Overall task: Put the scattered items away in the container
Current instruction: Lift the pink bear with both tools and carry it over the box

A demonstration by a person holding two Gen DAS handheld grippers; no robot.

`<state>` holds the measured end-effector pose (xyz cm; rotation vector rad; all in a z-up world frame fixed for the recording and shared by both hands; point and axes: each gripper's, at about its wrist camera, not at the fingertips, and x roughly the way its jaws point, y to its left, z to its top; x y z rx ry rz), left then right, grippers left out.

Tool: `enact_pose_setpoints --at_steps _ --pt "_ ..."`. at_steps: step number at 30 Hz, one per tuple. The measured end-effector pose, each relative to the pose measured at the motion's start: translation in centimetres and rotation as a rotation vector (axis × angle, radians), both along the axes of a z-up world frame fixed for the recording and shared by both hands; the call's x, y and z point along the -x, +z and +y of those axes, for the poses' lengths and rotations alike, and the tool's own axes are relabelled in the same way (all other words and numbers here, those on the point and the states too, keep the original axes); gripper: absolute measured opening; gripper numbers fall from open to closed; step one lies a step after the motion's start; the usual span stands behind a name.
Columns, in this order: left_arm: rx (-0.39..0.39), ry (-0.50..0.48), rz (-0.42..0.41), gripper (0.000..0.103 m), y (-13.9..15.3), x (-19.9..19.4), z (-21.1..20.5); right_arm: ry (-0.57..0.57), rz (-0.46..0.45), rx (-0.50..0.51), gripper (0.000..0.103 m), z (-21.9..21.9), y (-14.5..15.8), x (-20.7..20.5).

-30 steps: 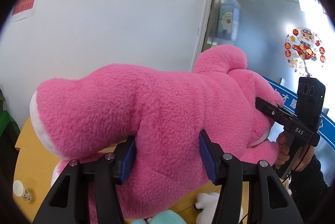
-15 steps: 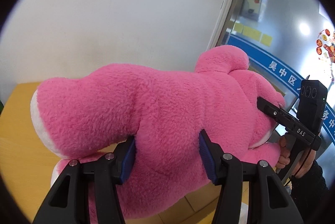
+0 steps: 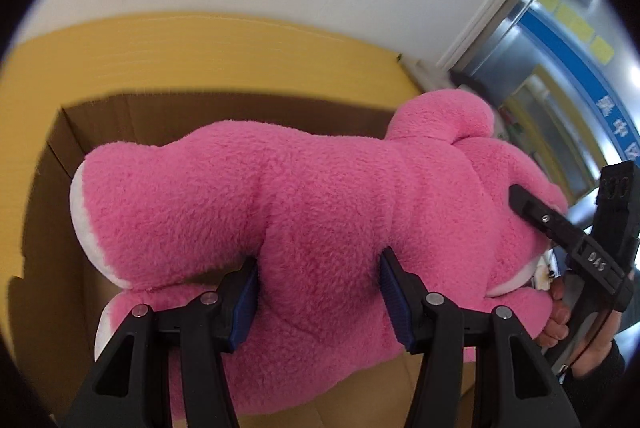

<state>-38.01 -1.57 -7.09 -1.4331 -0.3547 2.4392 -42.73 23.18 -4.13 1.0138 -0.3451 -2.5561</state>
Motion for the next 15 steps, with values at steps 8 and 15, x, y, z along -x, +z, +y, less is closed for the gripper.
enact_pose_setpoints --at_steps 8,15 --pt "0.038 0.007 0.019 0.067 0.7 -0.7 -0.2 -0.079 -0.076 0.013 0.079 1.0 -2.6 0.7" --pt "0.129 0.035 0.136 0.066 6.1 -5.2 -3.8 -0.079 -0.070 0.059 0.101 3.4 -0.5 -2.1"
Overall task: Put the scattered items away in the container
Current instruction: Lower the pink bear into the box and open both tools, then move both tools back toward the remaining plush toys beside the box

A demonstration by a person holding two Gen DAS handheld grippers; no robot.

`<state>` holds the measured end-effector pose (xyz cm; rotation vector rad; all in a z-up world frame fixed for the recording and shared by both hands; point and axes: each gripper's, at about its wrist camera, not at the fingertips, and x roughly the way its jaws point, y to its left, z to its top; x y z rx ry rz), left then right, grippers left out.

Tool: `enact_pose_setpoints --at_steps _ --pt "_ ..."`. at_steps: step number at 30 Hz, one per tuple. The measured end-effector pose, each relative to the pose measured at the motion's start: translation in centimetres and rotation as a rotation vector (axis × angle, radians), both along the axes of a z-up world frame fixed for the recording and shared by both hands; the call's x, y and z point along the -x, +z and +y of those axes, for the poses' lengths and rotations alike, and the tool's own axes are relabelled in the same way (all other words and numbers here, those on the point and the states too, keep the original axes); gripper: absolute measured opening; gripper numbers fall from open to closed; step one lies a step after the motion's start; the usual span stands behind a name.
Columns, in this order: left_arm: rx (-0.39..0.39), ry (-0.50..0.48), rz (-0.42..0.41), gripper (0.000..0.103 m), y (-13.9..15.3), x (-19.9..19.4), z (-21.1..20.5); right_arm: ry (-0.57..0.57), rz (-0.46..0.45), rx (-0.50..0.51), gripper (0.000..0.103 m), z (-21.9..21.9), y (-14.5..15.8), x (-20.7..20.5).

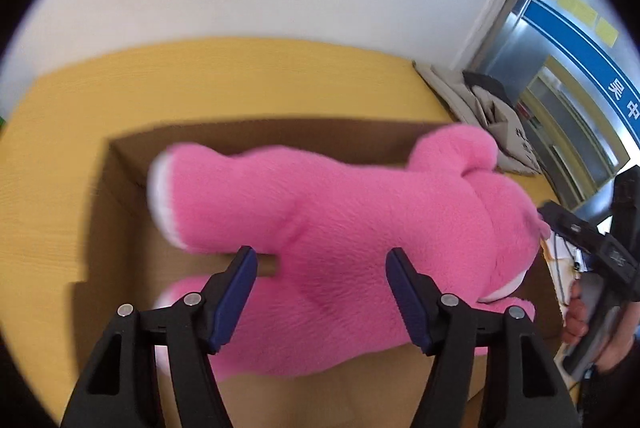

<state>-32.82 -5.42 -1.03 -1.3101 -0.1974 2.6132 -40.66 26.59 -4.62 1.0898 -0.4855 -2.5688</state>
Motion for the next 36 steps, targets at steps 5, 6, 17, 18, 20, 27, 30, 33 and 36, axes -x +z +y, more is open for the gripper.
enact_pose_setpoints --at_steps 5,6,17,18,20,27,30,33,36 --pt "0.138 -0.047 -0.050 0.068 0.8 -5.9 -0.9 0.198 0.002 0.136 0.103 0.8 2.7 -5.9" --pt "0.167 -0.046 -0.076 0.068 0.2 -6.7 -0.9 0.248 -0.008 0.117 0.103 0.3 2.5 -7.2" --pt "0.077 -0.009 -0.407 0.056 -6.7 -11.5 -2.5 0.242 -0.188 -0.077 0.101 -1.4 -3.6 -12.1" --pt "0.075 -0.006 -0.407 0.056 -6.6 -11.7 -2.7 0.238 -0.193 -0.085 0.101 -1.6 -3.5 -12.5" --pt "0.075 -0.007 -0.410 0.056 -6.7 -12.3 -2.9 0.247 -0.200 -0.121 0.101 -2.0 -3.6 -13.0" --pt "0.065 -0.006 -0.381 0.054 -5.9 -14.0 -3.6 0.243 -0.209 -0.160 0.101 -2.1 -3.9 -14.5" --pt "0.056 0.024 -0.313 0.054 -3.5 -15.6 -4.0 0.198 -0.164 -0.185 0.102 -1.4 -2.5 -15.4" --pt "0.085 0.029 -0.185 0.057 0.0 -18.7 -3.6 0.134 -0.047 -0.219 0.103 -0.4 0.9 -17.4" --pt "0.130 0.033 -0.074 0.060 2.9 -21.7 -2.8 0.051 0.063 -0.244 0.103 0.6 4.2 -20.1"
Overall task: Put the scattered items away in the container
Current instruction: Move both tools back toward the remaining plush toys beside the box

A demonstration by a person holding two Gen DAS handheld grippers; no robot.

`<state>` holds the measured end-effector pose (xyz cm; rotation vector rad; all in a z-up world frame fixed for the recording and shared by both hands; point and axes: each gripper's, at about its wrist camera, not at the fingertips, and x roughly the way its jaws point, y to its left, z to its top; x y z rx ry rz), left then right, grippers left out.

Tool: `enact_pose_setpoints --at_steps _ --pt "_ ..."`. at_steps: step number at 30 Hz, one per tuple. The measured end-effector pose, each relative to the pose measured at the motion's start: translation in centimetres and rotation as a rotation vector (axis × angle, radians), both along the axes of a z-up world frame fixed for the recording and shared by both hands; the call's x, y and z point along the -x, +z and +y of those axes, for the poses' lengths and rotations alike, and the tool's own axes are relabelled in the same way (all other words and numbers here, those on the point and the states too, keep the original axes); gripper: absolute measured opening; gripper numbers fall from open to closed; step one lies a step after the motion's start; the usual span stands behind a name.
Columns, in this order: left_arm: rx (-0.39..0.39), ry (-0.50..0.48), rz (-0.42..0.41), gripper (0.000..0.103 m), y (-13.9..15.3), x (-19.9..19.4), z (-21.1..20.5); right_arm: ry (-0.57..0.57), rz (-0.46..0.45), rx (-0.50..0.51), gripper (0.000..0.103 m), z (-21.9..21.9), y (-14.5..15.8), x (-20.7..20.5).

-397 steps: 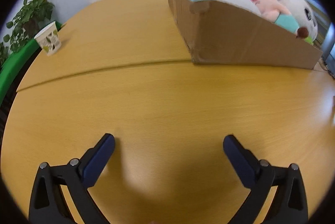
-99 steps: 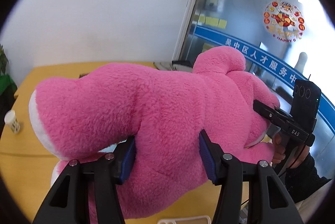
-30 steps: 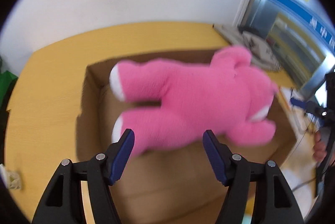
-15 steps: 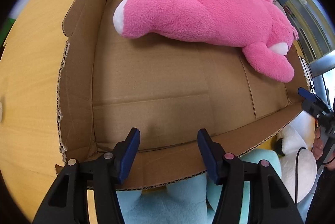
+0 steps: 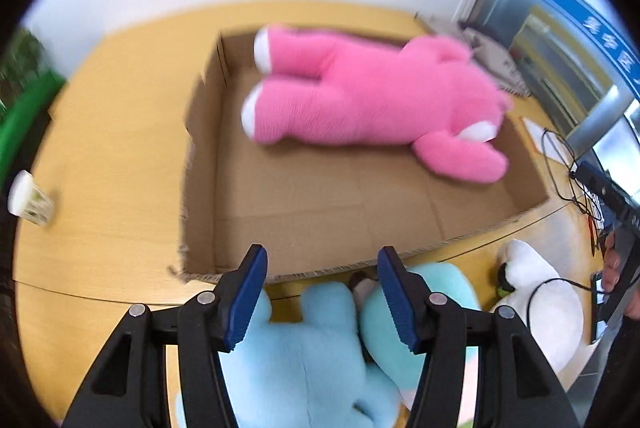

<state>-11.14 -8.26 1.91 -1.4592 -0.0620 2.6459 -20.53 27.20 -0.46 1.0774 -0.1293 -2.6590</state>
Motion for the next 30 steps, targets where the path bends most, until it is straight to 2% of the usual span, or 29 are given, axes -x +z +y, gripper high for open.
enact_pose_setpoints --at_steps 5,9,14,16,19,22,27,30 --pt "0.030 0.018 0.158 0.073 3.3 -4.3 1.7 -0.061 0.166 -0.060 0.103 -0.7 3.9 -4.2" --pt "0.016 0.052 0.261 0.076 4.9 -7.2 1.5 -0.013 0.270 0.003 0.103 -0.9 6.5 -8.2" --pt "-0.048 0.084 0.292 0.077 5.6 -10.3 0.6 0.028 0.383 0.073 0.103 -1.0 10.4 -12.5" --pt "-0.052 0.092 0.298 0.077 5.6 -11.2 0.4 0.051 0.376 0.078 0.103 -1.2 11.4 -13.4" --pt "-0.053 0.110 0.295 0.077 5.4 -12.0 0.0 0.093 0.368 0.044 0.103 -2.4 11.4 -14.8" --pt "-0.074 0.127 0.281 0.077 5.0 -12.4 -0.5 0.127 0.340 0.002 0.103 -4.1 10.1 -15.5" --pt "-0.054 0.149 0.242 0.077 3.9 -12.6 -1.0 0.179 0.276 0.018 0.103 -6.4 7.7 -15.5" --pt "-0.070 0.150 0.230 0.077 3.3 -12.7 -1.4 0.206 0.260 0.003 0.103 -7.9 6.9 -15.5"
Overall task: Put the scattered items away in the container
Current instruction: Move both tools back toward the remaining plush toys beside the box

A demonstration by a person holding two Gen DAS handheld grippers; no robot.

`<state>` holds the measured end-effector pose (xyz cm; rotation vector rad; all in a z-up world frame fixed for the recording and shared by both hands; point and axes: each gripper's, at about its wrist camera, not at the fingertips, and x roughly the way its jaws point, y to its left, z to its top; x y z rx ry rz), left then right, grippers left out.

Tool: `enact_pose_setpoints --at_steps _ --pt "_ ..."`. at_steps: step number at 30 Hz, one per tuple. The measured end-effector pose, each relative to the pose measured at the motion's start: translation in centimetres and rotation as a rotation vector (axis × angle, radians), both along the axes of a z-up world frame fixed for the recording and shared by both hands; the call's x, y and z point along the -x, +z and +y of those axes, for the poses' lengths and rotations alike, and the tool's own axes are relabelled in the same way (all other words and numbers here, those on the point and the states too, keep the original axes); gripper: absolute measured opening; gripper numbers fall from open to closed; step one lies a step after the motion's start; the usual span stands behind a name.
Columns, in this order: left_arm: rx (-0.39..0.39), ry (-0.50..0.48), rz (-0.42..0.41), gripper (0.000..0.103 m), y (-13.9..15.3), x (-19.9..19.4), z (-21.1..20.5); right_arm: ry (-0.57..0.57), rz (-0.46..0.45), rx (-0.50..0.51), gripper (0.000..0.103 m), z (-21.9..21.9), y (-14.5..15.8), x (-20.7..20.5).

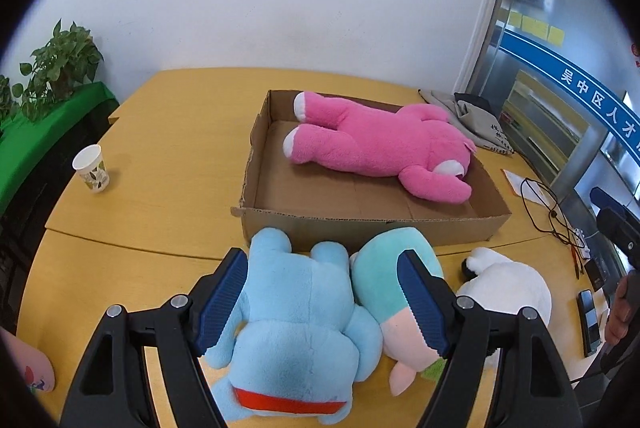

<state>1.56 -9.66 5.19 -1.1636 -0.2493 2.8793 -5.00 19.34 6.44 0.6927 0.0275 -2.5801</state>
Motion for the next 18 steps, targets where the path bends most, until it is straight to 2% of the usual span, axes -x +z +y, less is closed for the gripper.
enact_pose_setpoints --at_steps 9,18 --pt "-0.035 -0.013 -0.043 0.077 -1.7 0.6 -1.0 0.060 -0.053 -0.032 0.103 -3.5 -2.4 0.3" --pt "-0.048 -0.041 -0.078 0.077 -2.9 1.7 -0.2 0.016 -0.107 -0.019 0.103 -2.5 -4.0 1.6"
